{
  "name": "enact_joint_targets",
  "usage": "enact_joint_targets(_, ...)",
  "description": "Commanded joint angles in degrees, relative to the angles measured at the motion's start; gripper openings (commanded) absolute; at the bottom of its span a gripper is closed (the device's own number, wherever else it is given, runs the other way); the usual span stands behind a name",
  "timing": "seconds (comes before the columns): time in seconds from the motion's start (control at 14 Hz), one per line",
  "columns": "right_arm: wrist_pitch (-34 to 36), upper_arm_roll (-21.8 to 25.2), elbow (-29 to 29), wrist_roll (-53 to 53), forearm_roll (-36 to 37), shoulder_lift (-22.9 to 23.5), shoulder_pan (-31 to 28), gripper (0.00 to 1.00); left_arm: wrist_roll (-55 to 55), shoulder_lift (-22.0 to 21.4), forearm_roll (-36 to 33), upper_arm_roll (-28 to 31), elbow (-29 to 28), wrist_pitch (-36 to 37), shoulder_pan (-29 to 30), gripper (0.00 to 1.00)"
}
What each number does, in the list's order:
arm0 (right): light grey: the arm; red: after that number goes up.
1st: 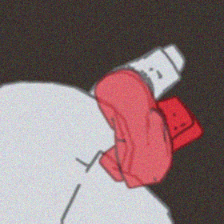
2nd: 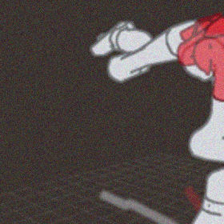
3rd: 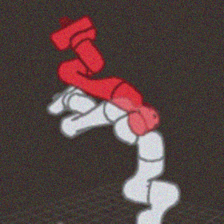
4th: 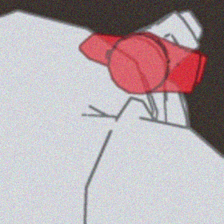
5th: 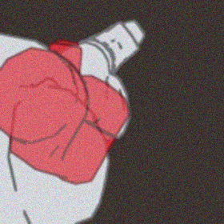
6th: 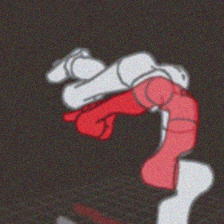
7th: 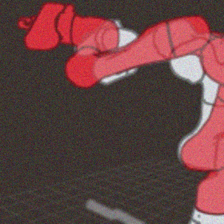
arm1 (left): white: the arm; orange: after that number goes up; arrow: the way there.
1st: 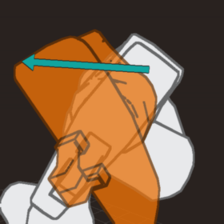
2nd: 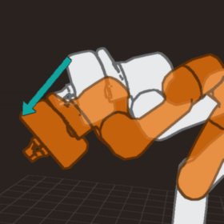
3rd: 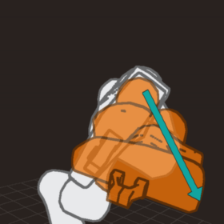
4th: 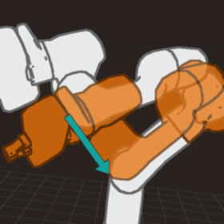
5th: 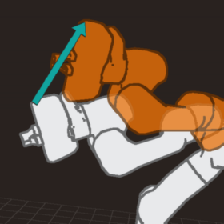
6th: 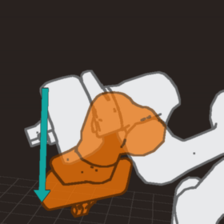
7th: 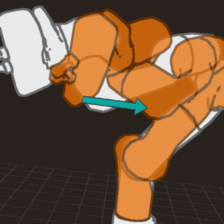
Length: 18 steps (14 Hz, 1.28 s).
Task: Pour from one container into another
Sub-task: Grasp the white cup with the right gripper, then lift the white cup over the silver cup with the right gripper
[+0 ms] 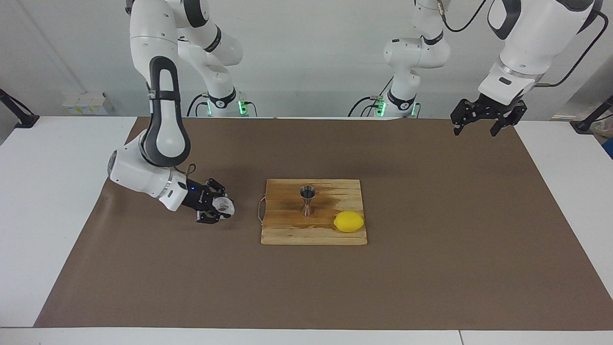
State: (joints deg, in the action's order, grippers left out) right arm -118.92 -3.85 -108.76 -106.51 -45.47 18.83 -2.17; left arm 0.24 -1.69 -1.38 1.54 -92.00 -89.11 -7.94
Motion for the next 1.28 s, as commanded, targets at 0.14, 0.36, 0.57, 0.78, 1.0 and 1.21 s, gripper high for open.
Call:
enact_joint_targets(0.14,-1.05,-0.02,3.11,22.44,11.96,-4.59,8.39,0.00,0.47,-1.48,-0.73,-0.31,-1.52,0.43,0.47,1.00)
enact_joint_targets(0.36,-0.44,-0.19,5.40,36.60,23.11,-5.73,13.23,0.00,0.47,-1.48,-0.73,-0.31,-1.52,0.43,0.39,1.00)
enact_joint_targets(0.57,0.09,-0.19,7.07,43.74,30.95,-6.00,17.71,0.00,0.47,-1.48,-0.73,-0.31,-1.52,0.43,0.47,1.00)
enact_joint_targets(0.78,0.26,-0.19,9.18,46.12,39.38,-5.82,22.72,0.00,0.47,-1.48,-0.73,-0.31,-1.52,0.43,0.47,1.00)
enact_joint_targets(1.0,1.93,-0.19,9.45,49.81,46.33,-5.91,26.33,0.00,0.47,-1.48,-0.73,-0.31,-1.52,0.43,0.47,1.00)
enact_joint_targets(1.21,2.29,-0.28,9.53,54.47,53.10,-6.17,29.23,0.00,0.47,-1.48,-0.73,-0.31,-1.52,0.51,0.47,1.00)
